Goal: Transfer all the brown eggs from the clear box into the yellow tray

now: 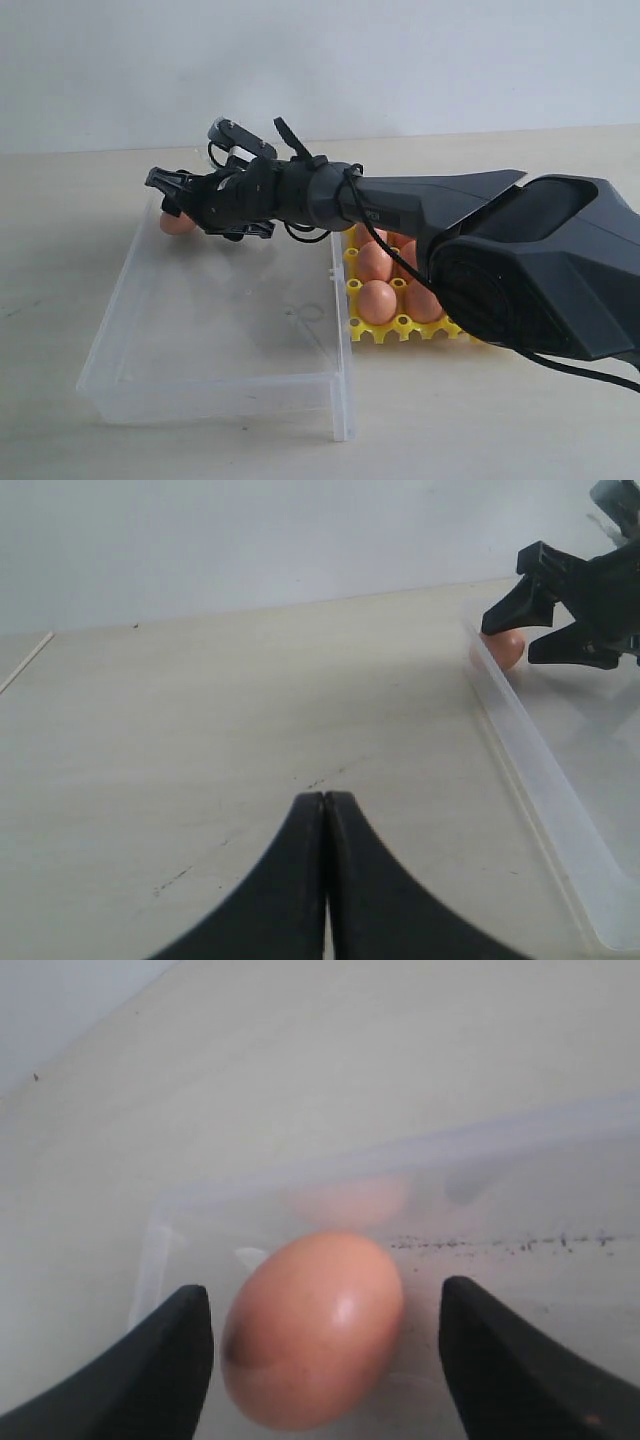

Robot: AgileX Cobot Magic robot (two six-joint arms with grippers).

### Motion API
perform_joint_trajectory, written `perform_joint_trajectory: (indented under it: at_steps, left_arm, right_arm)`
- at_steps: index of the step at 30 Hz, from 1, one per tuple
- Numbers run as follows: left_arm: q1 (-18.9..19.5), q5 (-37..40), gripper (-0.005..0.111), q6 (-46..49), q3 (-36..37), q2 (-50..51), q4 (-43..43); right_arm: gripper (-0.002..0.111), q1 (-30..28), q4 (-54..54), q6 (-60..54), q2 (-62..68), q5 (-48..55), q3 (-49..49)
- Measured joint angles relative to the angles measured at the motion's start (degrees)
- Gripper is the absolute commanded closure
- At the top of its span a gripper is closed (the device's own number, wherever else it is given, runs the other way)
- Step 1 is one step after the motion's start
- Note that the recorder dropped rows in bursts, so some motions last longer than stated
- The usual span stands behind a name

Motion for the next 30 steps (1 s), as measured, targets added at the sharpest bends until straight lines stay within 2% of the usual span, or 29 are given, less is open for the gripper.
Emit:
perform_joint_trajectory:
  at_steps: [16,18,20,21,23,30]
  left_arm:
    - [0.0,0.0,0.107,0.0,0.0,0.0,0.0]
    - [0.0,0.0,0.107,0.0,0.0,0.0,0.0]
    - [0.0,0.0,0.107,0.0,0.0,0.0,0.0]
    - [0.0,0.0,0.107,0.0,0.0,0.0,0.0]
    - [0.0,0.0,0.107,0.0,0.0,0.0,0.0]
    - [0.0,0.0,0.107,0.0,0.0,0.0,0.0]
  right_arm:
    - [0.049,0.9,1.4,0.5,0.4,-2.0,0.0]
    - [0.055,1.0,1.4,0.7,0.4,-2.0,0.0]
    - [0.068,1.0,1.4,0.9,0.4,-2.0,0.0]
    - [0.087,1.0,1.4,1.1,0.4,-2.0,0.0]
    - [0.108,1.0,1.4,1.1,0.4,-2.0,0.0]
    - [0.108,1.0,1.4,1.2,0.4,-2.1,0.0]
